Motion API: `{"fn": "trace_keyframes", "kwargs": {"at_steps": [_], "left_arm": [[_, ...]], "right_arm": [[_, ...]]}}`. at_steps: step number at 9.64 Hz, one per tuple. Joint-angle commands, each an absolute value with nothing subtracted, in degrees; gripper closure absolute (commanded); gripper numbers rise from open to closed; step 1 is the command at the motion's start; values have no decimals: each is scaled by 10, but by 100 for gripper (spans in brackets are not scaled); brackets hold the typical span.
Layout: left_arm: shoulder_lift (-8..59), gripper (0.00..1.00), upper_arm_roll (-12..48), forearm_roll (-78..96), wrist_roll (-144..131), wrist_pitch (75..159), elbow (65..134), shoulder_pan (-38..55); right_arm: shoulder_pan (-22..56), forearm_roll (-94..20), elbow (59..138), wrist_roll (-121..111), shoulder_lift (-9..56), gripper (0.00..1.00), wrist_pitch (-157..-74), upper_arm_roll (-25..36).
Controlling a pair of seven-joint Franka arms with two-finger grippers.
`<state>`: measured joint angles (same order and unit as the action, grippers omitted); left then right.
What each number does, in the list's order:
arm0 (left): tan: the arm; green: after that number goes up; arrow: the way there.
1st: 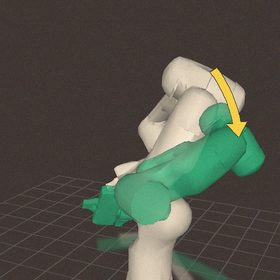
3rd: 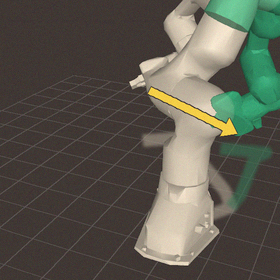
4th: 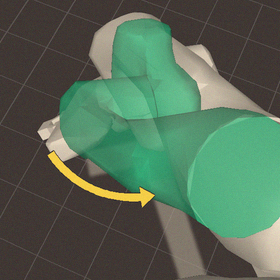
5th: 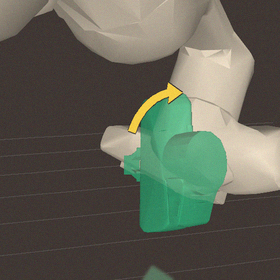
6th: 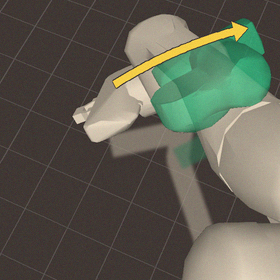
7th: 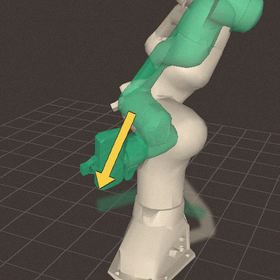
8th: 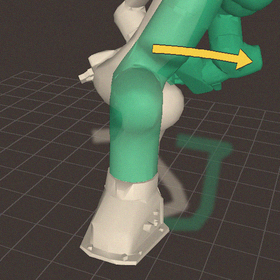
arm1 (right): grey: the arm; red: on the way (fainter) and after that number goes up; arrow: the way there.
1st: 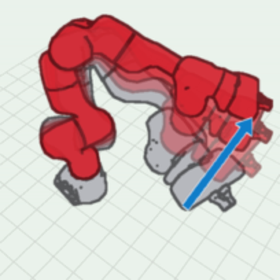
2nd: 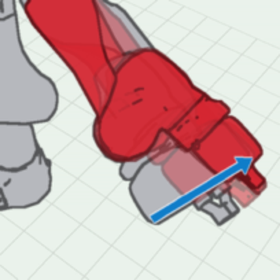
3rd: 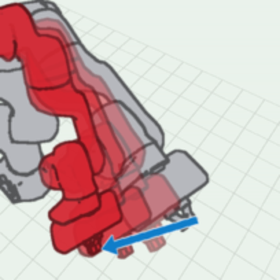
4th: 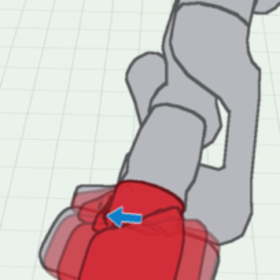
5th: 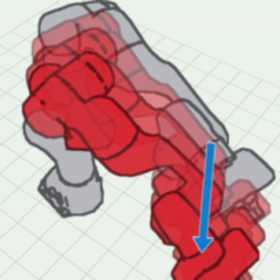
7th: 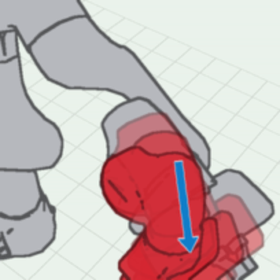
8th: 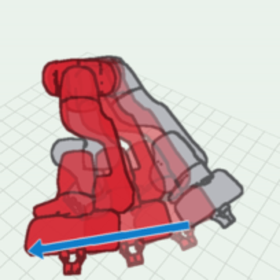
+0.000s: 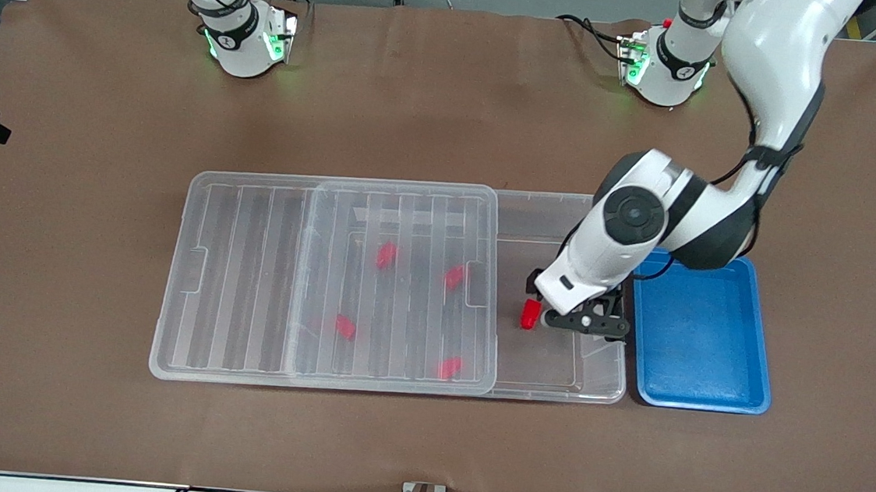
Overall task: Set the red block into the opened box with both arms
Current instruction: 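Release the block and raise the left gripper away from the box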
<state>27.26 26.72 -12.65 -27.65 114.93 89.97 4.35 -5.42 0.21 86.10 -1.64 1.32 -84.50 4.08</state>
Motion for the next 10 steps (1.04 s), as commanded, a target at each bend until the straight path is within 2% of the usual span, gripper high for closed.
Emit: {"fn": "trace_keyframes", "kwargs": {"at_steps": [1, 3, 4, 5, 7, 8, 9, 10], "left_arm": [[184, 1, 211, -39, -180, 1088, 932, 37], [102, 0, 134, 12, -83, 1022, 938, 37], [67, 0, 108, 12, -58, 1012, 946, 33], [44, 0, 95, 12, -35, 1012, 950, 26], [-2, 0, 87, 12, -29, 1005, 970, 13], [-35, 0, 74, 12, -29, 1000, 993, 13], [-58, 0, 62, 12, -29, 998, 1018, 13], [-53, 0, 57, 12, -29, 998, 1019, 12]], "right_arm": [[-47, 11, 868, -18, 1, 0, -847, 39], [-46, 6, 872, -21, 13, 0, -880, 39], [-47, -7, 872, -30, 48, 0, -909, 39], [-44, -8, 874, -72, 94, 8, -949, 39], [-19, -9, 875, -105, 174, 75, -1022, 39], [1, -9, 876, -104, 214, 98, -1050, 39], [17, -10, 881, -100, 244, 100, -1078, 39], [21, -29, 895, -100, 254, 100, -1096, 39]]}}
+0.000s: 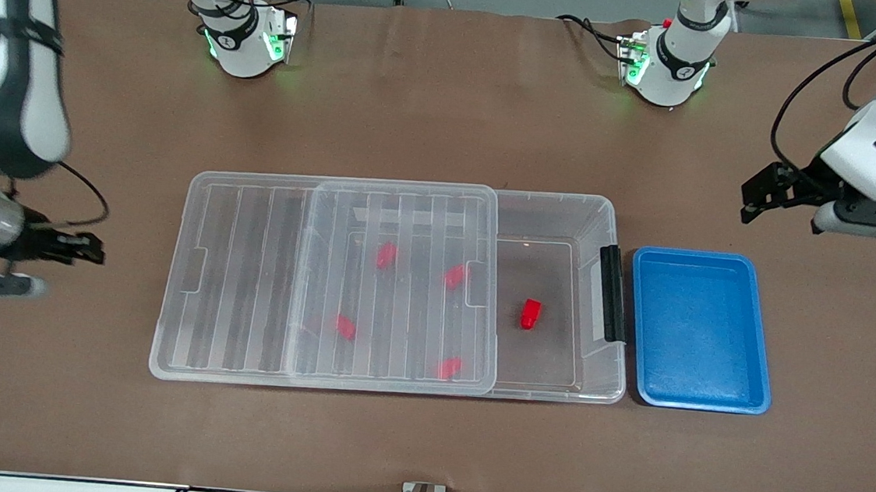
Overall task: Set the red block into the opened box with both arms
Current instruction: 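Slide the lid back over the box with the right gripper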
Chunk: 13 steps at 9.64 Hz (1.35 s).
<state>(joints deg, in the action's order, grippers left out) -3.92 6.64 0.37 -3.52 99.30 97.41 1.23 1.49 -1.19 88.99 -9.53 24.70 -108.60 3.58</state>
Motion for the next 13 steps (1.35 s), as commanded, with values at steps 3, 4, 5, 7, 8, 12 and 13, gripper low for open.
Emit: {"fn": "trace_keyframes", "kwargs": {"at_steps": [3, 4, 5, 7, 8, 12, 13], "left_arm": [[-26, 0, 52, 1, -42, 1002, 991, 9], [-26, 0, 50, 1, -40, 999, 984, 8], [-23, 0, 49, 1, -38, 999, 965, 8], [-16, 0, 40, 6, -32, 998, 949, 8], [-17, 0, 38, 9, -33, 996, 945, 8], [2, 0, 33, 24, -38, 977, 914, 8], [8, 0, 33, 25, -39, 976, 907, 8]], "right_arm": [[43, -65, 931, -99, 256, 100, -1130, 39], [47, -69, 932, -98, 256, 100, -1129, 37], [55, -86, 932, -98, 257, 100, -1125, 37], [83, -119, 933, -85, 258, 100, -1122, 35], [94, -120, 932, -68, 258, 100, -1121, 35], [134, -152, 928, -33, 265, 100, -1125, 35], [146, -163, 928, -26, 267, 100, -1128, 36]]}}
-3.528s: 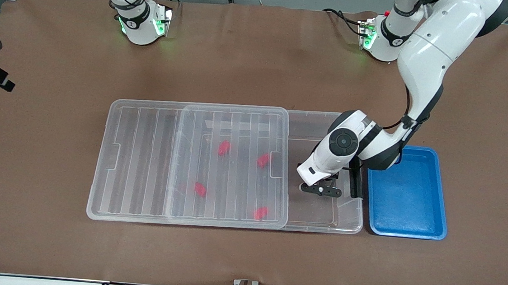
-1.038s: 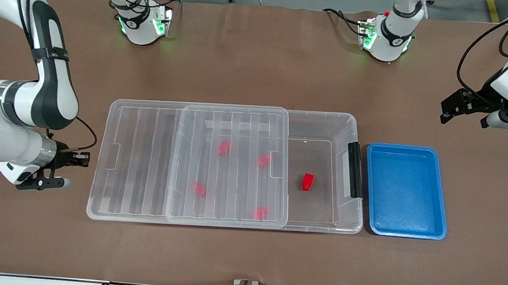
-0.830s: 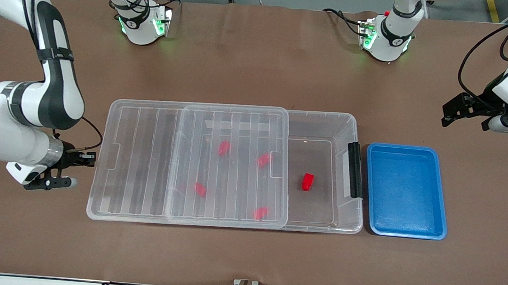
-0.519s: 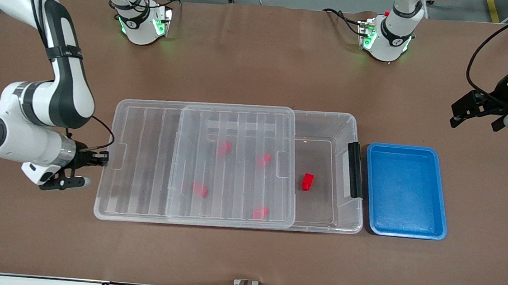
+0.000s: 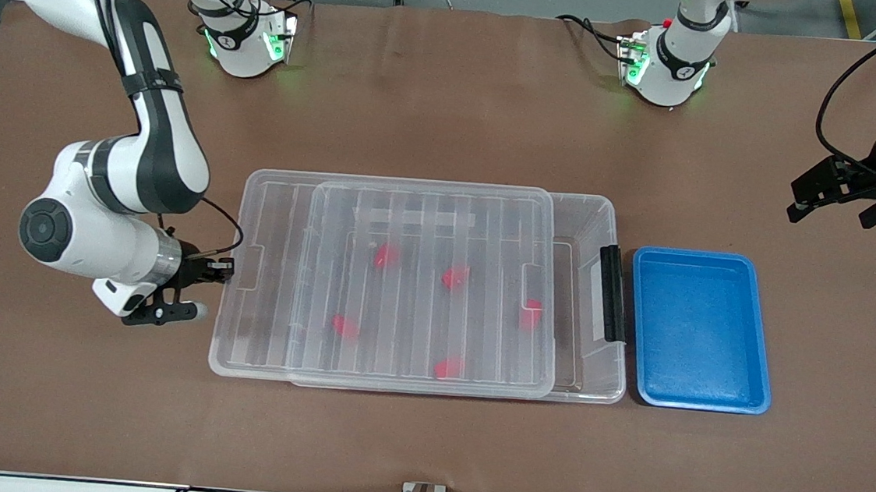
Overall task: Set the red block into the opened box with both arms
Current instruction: 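Slide the lid back over the box with the right gripper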
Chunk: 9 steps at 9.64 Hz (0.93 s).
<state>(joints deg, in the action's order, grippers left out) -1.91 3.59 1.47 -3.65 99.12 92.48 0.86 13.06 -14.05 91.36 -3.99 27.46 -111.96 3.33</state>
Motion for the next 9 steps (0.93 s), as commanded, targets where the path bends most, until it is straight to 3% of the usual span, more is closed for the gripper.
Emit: {"fn": "trace_keyframes", "kwargs": {"at_steps": [1, 8, 9], "left_arm": [[7, 0, 33, 25, -39, 974, 907, 8], [8, 0, 34, 22, -40, 918, 907, 9], [8, 0, 34, 22, -40, 918, 907, 9]], "right_arm": [[154, -164, 927, -14, 268, 100, -1131, 36], [187, -163, 925, 14, 275, 98, -1143, 36], [179, -156, 923, 12, 272, 56, -1139, 41]]}}
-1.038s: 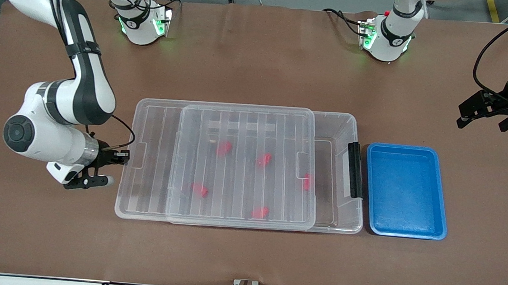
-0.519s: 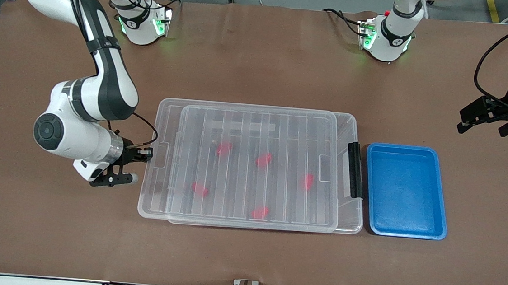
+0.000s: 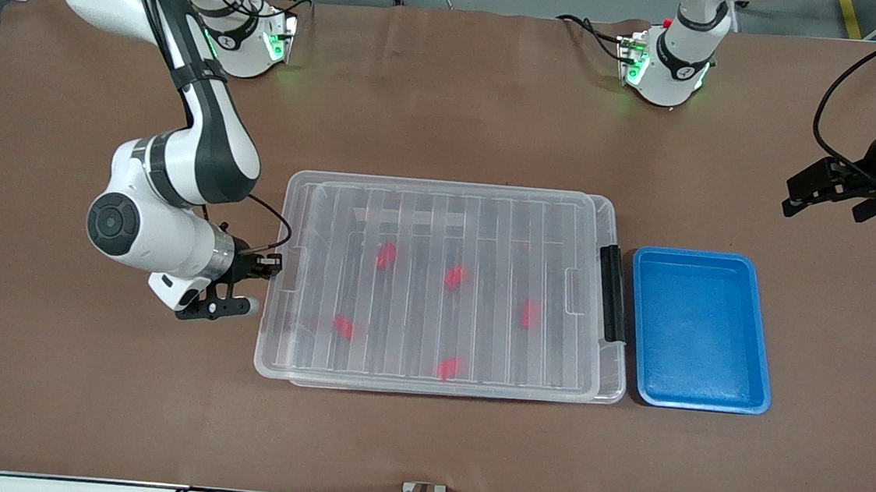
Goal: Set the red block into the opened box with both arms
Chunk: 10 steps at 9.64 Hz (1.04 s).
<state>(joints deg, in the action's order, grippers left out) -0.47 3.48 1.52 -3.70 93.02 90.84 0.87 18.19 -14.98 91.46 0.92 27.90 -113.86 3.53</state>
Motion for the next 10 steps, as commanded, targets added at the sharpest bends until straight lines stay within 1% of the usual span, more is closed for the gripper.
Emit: {"fn": "trace_keyframes", "kwargs": {"at_steps": [1, 3, 6, 8, 9, 10], "left_arm": [[8, 0, 34, 22, -40, 918, 907, 9], [9, 0, 34, 21, -40, 918, 907, 9], [9, 0, 34, 21, -40, 918, 907, 9], [9, 0, 34, 20, -41, 918, 907, 9], [9, 0, 33, 21, -40, 918, 907, 9], [9, 0, 34, 20, -40, 918, 907, 9]], "right_arm": [[165, -147, 922, 12, 258, 1, -1114, 52], [162, -73, 921, 20, 187, 0, -1079, 100], [147, -64, 921, 16, 68, 0, -994, 187], [100, -62, 921, -30, 22, 0, -912, 192], [83, -58, 919, -57, 8, 0, -884, 192], [76, -48, 899, -63, 4, 0, -860, 191]]}}
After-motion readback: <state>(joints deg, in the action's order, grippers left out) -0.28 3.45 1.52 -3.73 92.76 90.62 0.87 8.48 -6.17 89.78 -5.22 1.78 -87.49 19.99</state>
